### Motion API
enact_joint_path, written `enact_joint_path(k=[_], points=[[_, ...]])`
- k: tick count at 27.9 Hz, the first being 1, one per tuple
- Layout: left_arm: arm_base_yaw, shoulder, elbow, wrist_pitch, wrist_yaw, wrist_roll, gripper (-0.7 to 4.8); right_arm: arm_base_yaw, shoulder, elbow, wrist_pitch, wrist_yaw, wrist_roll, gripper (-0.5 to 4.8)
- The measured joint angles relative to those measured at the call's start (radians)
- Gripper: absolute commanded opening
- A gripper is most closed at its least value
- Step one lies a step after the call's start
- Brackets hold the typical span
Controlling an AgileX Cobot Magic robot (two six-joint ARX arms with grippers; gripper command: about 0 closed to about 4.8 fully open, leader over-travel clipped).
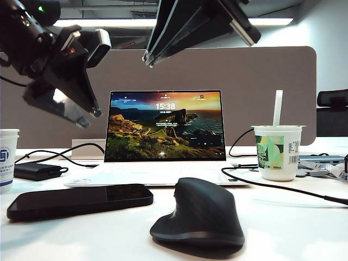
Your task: Pick up the black phone, pick up the charger plug, insert the charger plug into the phone's charging port, and finally place the connected phone back on the desk.
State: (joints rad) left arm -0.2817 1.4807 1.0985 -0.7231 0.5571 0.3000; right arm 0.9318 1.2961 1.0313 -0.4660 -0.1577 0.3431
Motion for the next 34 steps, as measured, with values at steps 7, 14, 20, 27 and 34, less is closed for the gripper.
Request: enact_joint_path(k=[7,14,20,27,34], points=[[0.000,0.069,0.000,0.000,0.000,0.021,3.82,0.022,0.049,0.000,0.020,-0.002,-0.087,-0.06],[0.000,0.126,0.000,-0.002,0.000,0.030,4.17,0.039,0.109,0.000,0.035,-0.023,-0.130,-0.06],[0.000,0.156,0.000,-0.015,0.000,0.037,4.17,0.039,0.133,0.000,0.048,-0.022,-0.135,-0.06],[0.000,0.187,0.000,-0.037,0.000,0.037,4.17,0.039,0.213,0.000,0.095,-0.021,-0.135,-0.06],[-0.001,0.220,0.000,-0.082,0.001,0.038,4.17,0.039,0.294,0.000,0.153,-0.021,-0.134,-0.06]])
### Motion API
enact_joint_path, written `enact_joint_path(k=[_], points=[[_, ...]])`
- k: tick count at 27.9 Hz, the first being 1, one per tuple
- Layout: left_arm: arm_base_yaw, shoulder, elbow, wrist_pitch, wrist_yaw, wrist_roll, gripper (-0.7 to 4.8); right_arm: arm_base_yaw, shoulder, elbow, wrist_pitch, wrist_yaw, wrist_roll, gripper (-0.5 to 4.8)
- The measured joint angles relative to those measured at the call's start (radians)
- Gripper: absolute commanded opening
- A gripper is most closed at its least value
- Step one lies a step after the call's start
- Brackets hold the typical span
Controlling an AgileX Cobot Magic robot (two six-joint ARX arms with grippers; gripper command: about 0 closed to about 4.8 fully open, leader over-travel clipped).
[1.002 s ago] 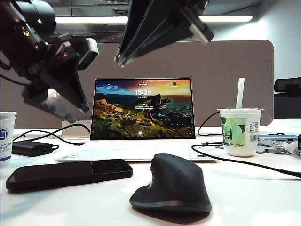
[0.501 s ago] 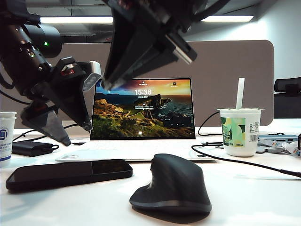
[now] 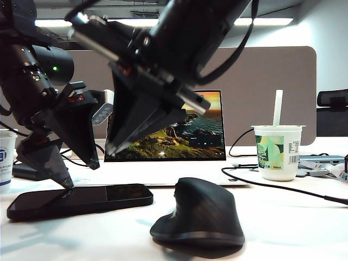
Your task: Pick up the black phone, pick up the charger plug, insert the charger plug into the phone's charging port, and finally place the connected phone back on the desk.
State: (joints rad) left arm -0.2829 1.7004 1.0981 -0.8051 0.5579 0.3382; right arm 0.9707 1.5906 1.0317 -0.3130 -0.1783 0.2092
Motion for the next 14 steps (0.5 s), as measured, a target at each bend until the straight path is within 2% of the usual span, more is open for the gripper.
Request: enact_joint_path(k=[14], points=[[-0.002,0.005,0.002,-0.084,0.035,0.002,4.11,-0.002,0.039,0.000,0.016,0.002,0.020,-0.06]])
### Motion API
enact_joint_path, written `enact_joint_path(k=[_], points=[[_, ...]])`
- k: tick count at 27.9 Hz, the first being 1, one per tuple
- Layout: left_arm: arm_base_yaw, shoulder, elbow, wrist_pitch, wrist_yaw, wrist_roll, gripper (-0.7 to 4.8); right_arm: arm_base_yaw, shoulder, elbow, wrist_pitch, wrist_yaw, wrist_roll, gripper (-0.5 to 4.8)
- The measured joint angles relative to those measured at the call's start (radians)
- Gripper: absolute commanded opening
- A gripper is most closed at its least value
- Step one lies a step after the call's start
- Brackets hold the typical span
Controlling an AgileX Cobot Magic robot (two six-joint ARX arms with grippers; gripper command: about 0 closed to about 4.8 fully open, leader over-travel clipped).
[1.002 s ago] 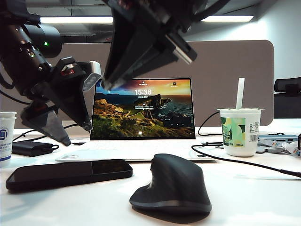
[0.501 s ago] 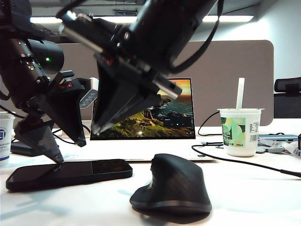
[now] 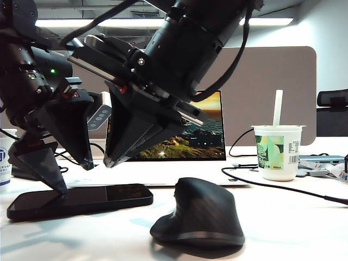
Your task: Pick up the black phone, pick up the charger plug, insert the charger plug into the phone's charging port, and finally place the connected phone back on the desk.
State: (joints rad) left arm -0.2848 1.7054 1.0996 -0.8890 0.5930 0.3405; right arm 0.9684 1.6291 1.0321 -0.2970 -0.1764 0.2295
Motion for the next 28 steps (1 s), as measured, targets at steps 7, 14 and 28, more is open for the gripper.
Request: enact_joint_path(k=[7,14,28], points=[[-0.012,0.004,-0.001,-0.016,0.029,0.019,4.11,0.006,0.019,0.001,-0.027,-0.001,0.050,-0.06],[-0.011,0.004,-0.001,0.057,0.003,0.023,4.13,0.007,0.030,0.000,-0.009,-0.001,0.051,-0.06],[-0.015,-0.001,0.000,0.135,-0.132,-0.001,4.71,0.006,0.030,0.001,0.000,0.026,0.051,-0.06]])
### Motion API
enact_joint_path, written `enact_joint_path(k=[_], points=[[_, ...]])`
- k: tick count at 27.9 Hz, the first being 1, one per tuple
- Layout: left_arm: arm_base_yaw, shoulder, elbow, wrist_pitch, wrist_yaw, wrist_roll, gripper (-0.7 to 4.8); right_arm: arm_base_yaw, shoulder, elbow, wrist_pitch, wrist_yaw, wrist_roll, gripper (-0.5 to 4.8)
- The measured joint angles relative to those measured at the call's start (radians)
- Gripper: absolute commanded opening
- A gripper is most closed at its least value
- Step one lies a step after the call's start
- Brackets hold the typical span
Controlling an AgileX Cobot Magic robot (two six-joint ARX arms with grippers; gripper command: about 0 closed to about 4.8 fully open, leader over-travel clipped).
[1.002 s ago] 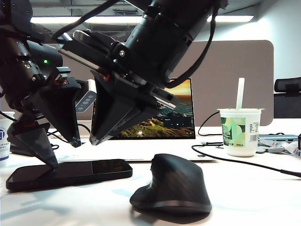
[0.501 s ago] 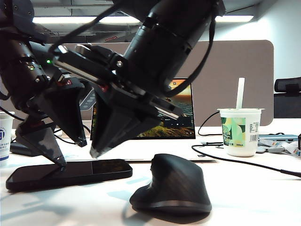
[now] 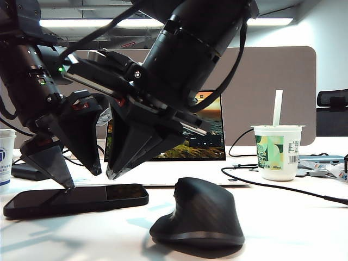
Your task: Pick up the black phone, pick up the charger plug, insert the charger plug into the phone's charging port, and finally place the connected phone back on the desk.
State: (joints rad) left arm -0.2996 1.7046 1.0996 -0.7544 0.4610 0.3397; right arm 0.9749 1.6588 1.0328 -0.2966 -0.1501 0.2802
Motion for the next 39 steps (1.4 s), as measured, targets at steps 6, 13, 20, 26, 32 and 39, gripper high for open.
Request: enact_joint_path(k=[6,13,20,26,32,39], points=[[0.000,0.000,0.000,0.022,-0.005,-0.017,4.71,0.000,0.000,0.000,0.000,0.005,0.000,-0.06],[0.003,0.002,0.000,0.071,0.048,-0.027,4.72,0.000,0.000,0.000,0.000,0.019,0.000,-0.06],[0.003,0.003,0.000,0.071,0.040,-0.024,4.79,0.000,0.000,0.000,0.000,0.019,0.000,-0.06],[0.003,0.003,0.000,0.076,0.012,-0.023,4.79,0.000,0.000,0.000,0.000,0.019,0.000,-0.06],[0.003,0.008,0.000,0.077,-0.002,-0.023,4.79,0.000,0.000,0.000,-0.001,0.018,0.000,-0.06],[0.003,0.018,0.000,0.051,0.000,-0.024,4.79,0.000,0.000,0.000,-0.009,0.018,0.000,-0.06]])
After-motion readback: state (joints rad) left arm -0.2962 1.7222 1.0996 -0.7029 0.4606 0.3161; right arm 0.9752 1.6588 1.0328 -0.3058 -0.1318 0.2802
